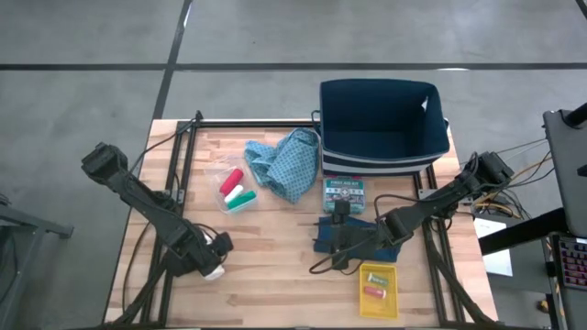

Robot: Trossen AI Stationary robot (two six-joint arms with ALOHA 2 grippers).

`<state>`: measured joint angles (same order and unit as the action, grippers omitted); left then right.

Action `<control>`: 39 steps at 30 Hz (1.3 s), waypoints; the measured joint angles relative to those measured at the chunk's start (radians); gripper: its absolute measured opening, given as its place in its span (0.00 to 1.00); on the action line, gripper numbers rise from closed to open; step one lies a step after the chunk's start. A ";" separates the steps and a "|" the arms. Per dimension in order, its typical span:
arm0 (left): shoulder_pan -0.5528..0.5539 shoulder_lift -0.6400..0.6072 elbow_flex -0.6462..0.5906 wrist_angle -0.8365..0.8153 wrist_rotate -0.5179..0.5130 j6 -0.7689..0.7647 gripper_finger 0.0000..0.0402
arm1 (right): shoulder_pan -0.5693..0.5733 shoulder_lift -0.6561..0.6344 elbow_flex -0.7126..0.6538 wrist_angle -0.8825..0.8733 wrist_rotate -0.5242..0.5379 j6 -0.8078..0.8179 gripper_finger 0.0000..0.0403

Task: Pick & place medical supplies in basket/bin
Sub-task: Put the white pill bottle into the yellow bin

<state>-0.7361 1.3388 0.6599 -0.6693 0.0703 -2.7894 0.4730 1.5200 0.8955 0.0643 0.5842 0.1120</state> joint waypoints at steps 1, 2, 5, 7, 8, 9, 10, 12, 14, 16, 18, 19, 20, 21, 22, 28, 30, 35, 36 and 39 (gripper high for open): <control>0.000 0.000 0.009 -0.001 -0.017 0.015 0.76 | 0.000 0.000 0.000 0.000 0.000 0.000 0.49; 0.000 0.000 0.019 -0.008 -0.041 0.034 0.76 | 0.000 0.000 0.000 0.000 0.000 0.000 0.49; 0.000 0.000 0.059 -0.030 -0.138 0.109 0.76 | 0.000 0.000 0.000 0.000 0.000 0.000 0.49; 0.000 0.000 0.081 -0.045 -0.220 0.164 0.77 | 0.000 0.000 0.000 0.000 0.000 0.000 0.49; 0.000 0.000 0.091 -0.053 -0.266 0.194 0.77 | 0.000 0.000 0.000 0.000 0.000 0.000 0.49; 0.000 0.000 0.100 -0.060 -0.313 0.224 0.77 | 0.000 0.000 0.000 0.000 0.000 0.000 0.49; 0.000 0.000 0.108 -0.062 -0.364 0.257 0.76 | 0.000 0.000 0.000 0.000 0.000 0.000 0.49; 0.000 0.000 0.121 -0.064 -0.468 0.333 0.76 | 0.000 0.000 0.000 0.000 0.000 0.000 0.49; 0.000 0.000 0.134 -0.057 -0.568 0.420 0.76 | 0.000 0.000 0.000 0.000 0.000 0.000 0.49; 0.000 0.000 0.146 -0.025 -0.654 0.527 0.77 | 0.000 0.000 0.000 0.000 0.000 0.000 0.49; 0.000 0.000 0.150 0.032 -0.731 0.652 0.77 | 0.000 0.000 0.000 0.000 0.000 0.000 0.49; 0.000 0.000 0.150 0.065 -0.766 0.716 0.78 | 0.000 0.000 0.000 0.000 0.000 0.000 0.49; 0.000 0.000 0.150 0.099 -0.803 0.779 0.78 | 0.000 0.000 0.000 0.000 0.000 0.000 0.49; 0.000 0.000 0.149 0.134 -0.841 0.844 0.78 | 0.000 0.000 0.000 0.000 0.000 0.000 0.49; 0.000 0.000 0.147 0.173 -0.877 0.906 0.78 | 0.000 0.000 0.000 0.000 0.000 0.000 0.49; 0.000 0.004 0.125 0.447 -1.021 1.339 0.77 | 0.000 0.000 0.000 0.000 0.000 0.000 0.49; 0.000 0.016 0.120 0.538 -1.043 1.486 0.78 | 0.000 0.000 0.000 0.000 0.000 0.000 0.49; 0.000 0.077 0.120 0.726 -1.051 1.824 0.77 | 0.000 0.000 0.000 0.000 0.000 0.000 0.49; 0.000 0.094 0.120 0.755 -1.051 1.890 0.77 | 0.000 0.000 0.000 0.000 0.000 0.000 0.49; 0.000 0.137 0.120 0.849 -1.050 2.102 0.78 | 0.000 0.000 0.000 0.000 0.000 0.000 0.49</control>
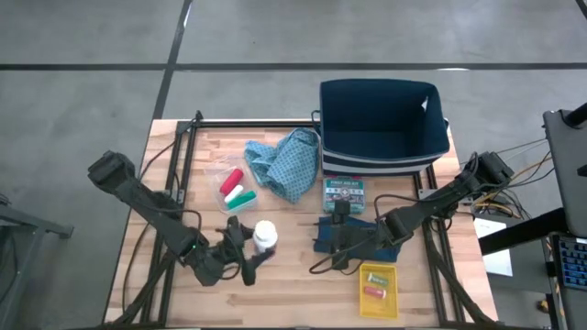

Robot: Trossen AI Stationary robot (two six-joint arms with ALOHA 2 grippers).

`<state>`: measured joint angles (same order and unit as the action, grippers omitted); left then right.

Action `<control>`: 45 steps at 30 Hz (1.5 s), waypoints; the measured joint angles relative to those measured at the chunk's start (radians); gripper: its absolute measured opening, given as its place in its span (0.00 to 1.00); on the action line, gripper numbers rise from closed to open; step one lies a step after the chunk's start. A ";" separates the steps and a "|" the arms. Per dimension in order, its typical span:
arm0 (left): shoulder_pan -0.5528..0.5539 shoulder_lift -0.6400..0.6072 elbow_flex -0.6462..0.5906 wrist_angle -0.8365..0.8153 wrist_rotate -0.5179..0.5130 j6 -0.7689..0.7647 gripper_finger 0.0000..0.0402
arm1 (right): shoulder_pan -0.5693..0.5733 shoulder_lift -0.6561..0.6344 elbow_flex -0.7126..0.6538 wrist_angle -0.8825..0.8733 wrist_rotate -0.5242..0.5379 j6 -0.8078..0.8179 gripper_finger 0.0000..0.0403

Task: Pick & place medical supplies in basket/bin
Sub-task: Put the white pill bottle into the yellow bin

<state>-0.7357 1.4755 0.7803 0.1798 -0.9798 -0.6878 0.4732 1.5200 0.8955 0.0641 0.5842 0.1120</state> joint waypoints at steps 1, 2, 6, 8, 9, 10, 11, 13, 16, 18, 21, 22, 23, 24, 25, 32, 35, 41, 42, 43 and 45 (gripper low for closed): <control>0.000 0.010 0.000 0.030 0.001 0.075 0.78 | 0.000 0.000 0.000 0.000 0.000 0.000 0.49; 0.000 0.019 0.000 0.052 0.006 0.147 0.78 | 0.000 0.000 0.000 0.000 0.000 0.000 0.49; 0.000 0.035 0.000 0.074 0.057 0.386 0.77 | 0.000 0.000 0.000 0.000 0.000 0.000 0.49; 0.000 0.034 0.000 0.075 0.085 0.445 0.77 | 0.000 0.000 0.000 0.000 0.000 0.000 0.49; 0.000 0.034 0.000 0.076 0.095 0.456 0.78 | 0.000 0.000 0.000 0.000 0.000 0.000 0.49; 0.000 0.034 0.000 0.076 0.100 0.460 0.78 | 0.000 0.000 0.000 0.000 0.000 0.000 0.49; 0.000 0.034 0.000 0.076 0.101 0.458 0.78 | 0.000 0.000 0.000 0.000 0.000 0.000 0.49; 0.002 0.034 0.000 0.077 0.101 0.456 0.78 | 0.000 0.000 0.000 0.000 0.000 0.000 0.49; 0.002 0.034 0.000 0.070 0.119 0.456 0.78 | 0.000 0.000 0.000 0.000 0.000 0.000 0.49; 0.002 0.034 0.000 0.066 0.127 0.456 0.77 | 0.000 0.000 0.000 0.000 0.000 0.000 0.49; 0.005 0.038 0.000 0.063 0.128 0.456 0.77 | 0.000 0.000 0.000 0.000 0.000 0.000 0.49; 0.006 0.039 0.000 0.061 0.128 0.456 0.78 | 0.000 0.000 0.000 0.000 0.000 0.000 0.49; 0.006 0.039 0.000 0.060 0.128 0.456 0.78 | 0.000 0.000 0.000 0.000 0.000 0.000 0.49; 0.007 0.039 0.000 0.061 0.128 0.456 0.78 | 0.000 0.000 0.000 0.000 0.000 0.000 0.49; 0.007 0.039 0.000 0.061 0.128 0.456 0.78 | 0.000 0.000 0.000 0.000 0.000 0.000 0.49; 0.007 0.038 0.000 0.061 0.128 0.452 0.79 | 0.000 0.000 0.000 0.000 0.000 0.000 0.49; 0.007 0.038 0.000 0.061 0.138 0.452 0.79 | 0.000 0.000 0.000 0.000 0.000 0.000 0.49; 0.007 0.038 0.000 0.055 0.159 0.452 0.80 | 0.000 0.000 0.000 0.000 0.000 0.000 0.49; 0.007 0.038 0.000 0.055 0.159 0.452 0.80 | 0.000 0.000 0.000 0.000 0.000 0.000 0.49; 0.007 0.038 0.000 0.055 0.159 0.451 0.81 | 0.000 0.000 0.000 0.000 0.000 0.000 0.49; 0.007 0.038 0.000 0.055 0.159 0.452 0.81 | 0.000 0.000 0.000 0.000 0.000 0.000 0.49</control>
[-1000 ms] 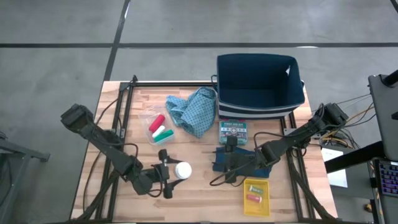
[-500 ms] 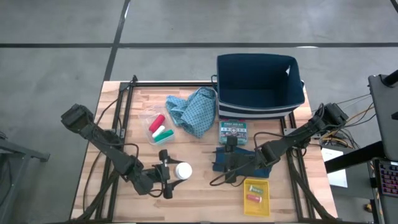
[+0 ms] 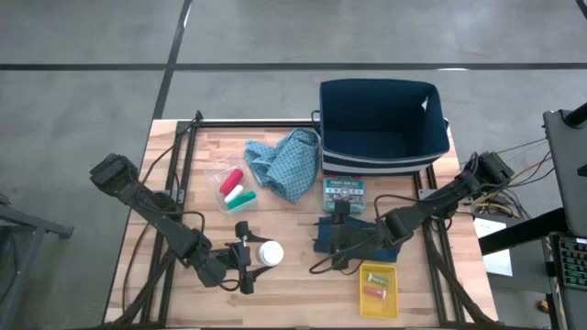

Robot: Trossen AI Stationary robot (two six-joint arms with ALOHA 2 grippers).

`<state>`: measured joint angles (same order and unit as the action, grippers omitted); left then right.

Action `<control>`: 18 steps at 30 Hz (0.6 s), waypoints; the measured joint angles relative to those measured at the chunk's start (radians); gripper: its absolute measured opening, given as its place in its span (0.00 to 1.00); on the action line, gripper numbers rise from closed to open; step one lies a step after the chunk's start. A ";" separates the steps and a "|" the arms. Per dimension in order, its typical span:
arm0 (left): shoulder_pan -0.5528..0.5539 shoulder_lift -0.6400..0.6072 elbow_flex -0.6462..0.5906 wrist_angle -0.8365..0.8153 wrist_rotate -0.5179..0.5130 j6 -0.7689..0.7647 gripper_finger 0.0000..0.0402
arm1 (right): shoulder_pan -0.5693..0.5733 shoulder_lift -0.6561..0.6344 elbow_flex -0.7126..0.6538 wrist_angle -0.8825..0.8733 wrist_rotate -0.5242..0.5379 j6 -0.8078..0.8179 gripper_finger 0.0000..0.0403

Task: Pick & place medical supplies in basket/bin
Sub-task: Put the white pill bottle into the yellow bin

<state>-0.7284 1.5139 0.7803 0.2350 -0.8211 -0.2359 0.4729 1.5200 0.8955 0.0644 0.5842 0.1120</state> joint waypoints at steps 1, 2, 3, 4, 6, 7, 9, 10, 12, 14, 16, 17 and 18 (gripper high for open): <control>0.000 0.000 0.000 -0.001 0.000 0.000 0.81 | 0.000 0.000 0.000 0.000 0.000 0.000 0.49; 0.001 0.000 0.000 -0.002 0.000 0.000 0.81 | 0.000 0.000 0.000 0.000 0.000 0.000 0.49; 0.001 0.000 0.000 -0.002 0.000 0.000 0.80 | 0.000 0.000 0.000 0.000 0.000 0.000 0.49; 0.001 0.000 0.000 -0.004 0.000 0.000 0.80 | 0.000 0.000 0.000 0.000 0.000 0.000 0.49; 0.001 0.000 0.000 -0.008 0.000 0.000 0.80 | 0.000 0.000 0.000 0.000 0.000 -0.004 0.49; 0.002 0.000 0.000 -0.012 0.000 0.000 0.80 | -0.001 0.000 0.000 0.000 0.000 -0.008 0.49; 0.002 0.000 0.000 -0.019 0.000 0.000 0.80 | -0.002 0.000 0.000 0.000 0.000 -0.001 0.49; 0.002 0.000 0.000 -0.023 0.000 0.000 0.81 | -0.002 0.000 0.000 0.000 0.000 0.011 0.49; 0.002 0.000 0.000 -0.028 0.000 0.000 0.81 | -0.002 0.000 0.000 0.002 0.000 0.025 0.49; 0.002 0.000 0.000 -0.029 0.000 0.000 0.81 | -0.003 0.000 0.000 0.002 0.000 0.029 0.49; 0.002 0.000 0.000 -0.029 0.000 0.000 0.81 | -0.003 0.000 0.000 0.001 0.000 0.030 0.49; 0.002 0.000 0.000 -0.029 0.000 0.000 0.81 | -0.003 0.000 0.000 0.001 0.000 0.036 0.49; 0.002 0.000 0.000 -0.029 0.000 0.000 0.81 | -0.003 0.000 0.000 0.001 0.000 0.046 0.49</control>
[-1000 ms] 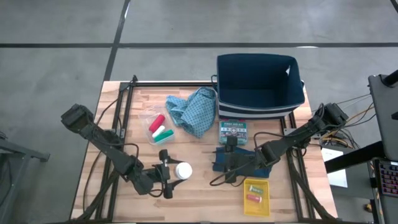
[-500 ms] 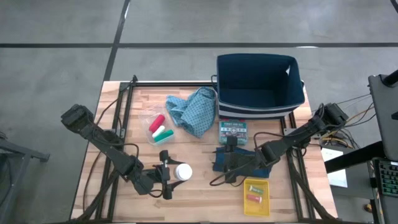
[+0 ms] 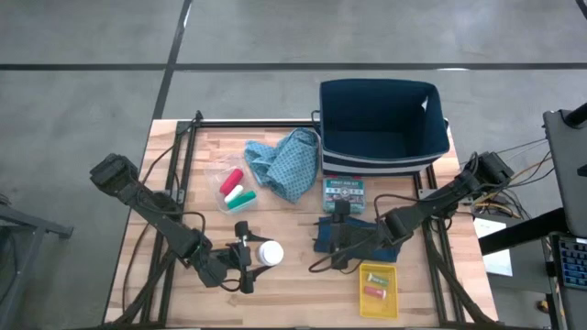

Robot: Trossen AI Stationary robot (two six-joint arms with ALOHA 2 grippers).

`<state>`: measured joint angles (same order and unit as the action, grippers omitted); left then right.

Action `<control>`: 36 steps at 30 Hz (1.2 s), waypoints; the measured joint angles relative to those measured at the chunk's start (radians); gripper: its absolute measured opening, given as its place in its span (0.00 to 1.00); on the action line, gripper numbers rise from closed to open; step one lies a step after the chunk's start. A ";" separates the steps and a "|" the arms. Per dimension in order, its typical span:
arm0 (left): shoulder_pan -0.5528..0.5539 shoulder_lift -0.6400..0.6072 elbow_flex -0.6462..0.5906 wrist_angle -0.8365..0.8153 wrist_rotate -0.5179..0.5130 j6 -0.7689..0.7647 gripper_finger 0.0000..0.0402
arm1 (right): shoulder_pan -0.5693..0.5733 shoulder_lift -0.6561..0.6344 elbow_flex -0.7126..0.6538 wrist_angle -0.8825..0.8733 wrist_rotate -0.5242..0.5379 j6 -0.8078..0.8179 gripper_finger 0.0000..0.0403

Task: Pick & place medical supplies in basket/bin
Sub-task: Put the white pill bottle into the yellow bin

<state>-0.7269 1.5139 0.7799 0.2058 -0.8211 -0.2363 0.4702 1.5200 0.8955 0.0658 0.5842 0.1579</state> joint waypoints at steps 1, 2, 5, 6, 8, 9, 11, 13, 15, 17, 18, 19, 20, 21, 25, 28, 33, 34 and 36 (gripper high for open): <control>0.000 0.000 0.000 0.000 0.000 0.000 0.81 | 0.000 0.000 0.000 0.000 0.000 0.009 0.49; 0.000 0.000 0.000 0.000 0.000 0.000 0.81 | 0.000 0.000 0.000 0.000 0.000 0.016 0.49; 0.000 0.000 0.000 0.000 0.000 0.000 0.81 | 0.000 0.000 0.000 0.000 0.000 0.022 0.49; 0.000 0.000 0.000 0.000 0.000 0.000 0.81 | 0.000 0.000 0.000 0.000 0.000 0.022 0.49; 0.000 0.000 0.000 0.000 0.000 0.000 0.82 | 0.000 0.000 0.000 0.000 0.000 0.020 0.49; 0.000 0.000 0.000 0.000 0.000 0.000 0.82 | 0.001 0.000 0.000 0.000 0.000 0.020 0.49; 0.000 0.000 0.000 0.000 0.000 0.000 0.82 | 0.001 0.000 0.000 0.000 0.000 0.020 0.49; 0.000 0.000 0.000 0.000 0.000 0.000 0.82 | 0.001 0.000 0.000 0.000 0.000 0.019 0.49; 0.000 0.000 0.000 0.000 0.000 0.000 0.82 | 0.001 0.000 0.000 0.000 0.000 0.019 0.49; 0.000 0.000 0.000 0.000 0.000 0.000 0.82 | 0.001 0.000 0.000 0.000 0.000 0.019 0.49; 0.000 0.000 0.000 0.000 0.000 0.000 0.82 | 0.001 0.000 0.000 0.000 0.000 0.019 0.49; 0.000 0.000 0.000 0.000 0.000 0.000 0.82 | 0.001 0.000 0.000 0.000 0.000 0.020 0.49; 0.000 0.000 0.000 0.000 0.000 0.000 0.82 | 0.001 0.000 0.000 0.000 0.000 0.023 0.49; 0.000 0.000 0.000 0.000 0.000 0.000 0.82 | 0.001 0.000 0.000 0.000 0.000 0.026 0.49; 0.000 0.000 0.000 0.000 0.000 0.000 0.83 | 0.000 0.000 0.000 0.000 0.000 0.023 0.49; 0.000 0.000 0.000 0.000 0.000 0.000 0.83 | 0.000 0.000 0.000 0.000 0.000 0.025 0.49; 0.000 0.000 0.000 0.000 0.000 0.000 0.83 | 0.001 0.000 0.000 0.000 -0.002 0.026 0.49; 0.000 0.000 0.000 0.000 0.000 0.000 0.82 | 0.001 0.000 0.000 0.000 -0.003 0.026 0.49; 0.000 0.000 0.000 0.000 0.000 0.000 0.83 | 0.001 0.000 0.000 0.000 -0.003 0.026 0.49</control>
<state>-0.7269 1.5139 0.7795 0.2058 -0.8211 -0.2363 0.4709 1.5200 0.8955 0.0662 0.5808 0.1837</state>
